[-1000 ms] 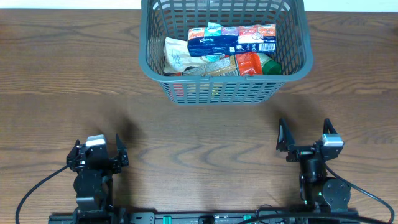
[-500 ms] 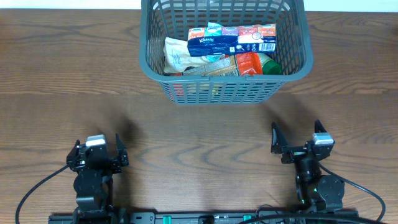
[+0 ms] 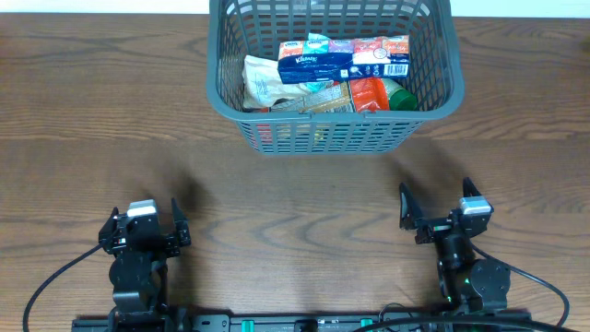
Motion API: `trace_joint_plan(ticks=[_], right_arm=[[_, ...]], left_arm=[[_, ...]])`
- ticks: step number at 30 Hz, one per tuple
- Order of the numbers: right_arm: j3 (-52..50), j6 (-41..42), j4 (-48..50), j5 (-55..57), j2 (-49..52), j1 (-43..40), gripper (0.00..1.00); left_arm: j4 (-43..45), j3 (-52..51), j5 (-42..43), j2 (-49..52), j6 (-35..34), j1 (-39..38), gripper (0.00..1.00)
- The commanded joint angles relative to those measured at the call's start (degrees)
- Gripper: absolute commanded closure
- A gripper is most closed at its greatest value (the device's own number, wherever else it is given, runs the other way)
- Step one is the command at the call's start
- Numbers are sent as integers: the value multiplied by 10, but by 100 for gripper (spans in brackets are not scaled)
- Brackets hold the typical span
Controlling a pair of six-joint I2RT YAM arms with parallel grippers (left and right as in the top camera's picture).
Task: Pack container
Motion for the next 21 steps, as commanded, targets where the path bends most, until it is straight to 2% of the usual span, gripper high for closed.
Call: trace_joint_plan(ticks=[1,5,15,21], right_arm=[[-19,-9,4,-17,-5,3,1],[-27,-9,6,-20,-5,3,1],[-27,-69,5,-19,-5,3,1],[-27,-69,5,-19,-5,3,1]], left_arm=[[-3,-12,-2,-4,10,-2,2],[-3,-12,-2,-4,10,-2,2],[-3,-12,-2,-4,10,-2,2],[-3,-12,-2,-4,10,-2,2]])
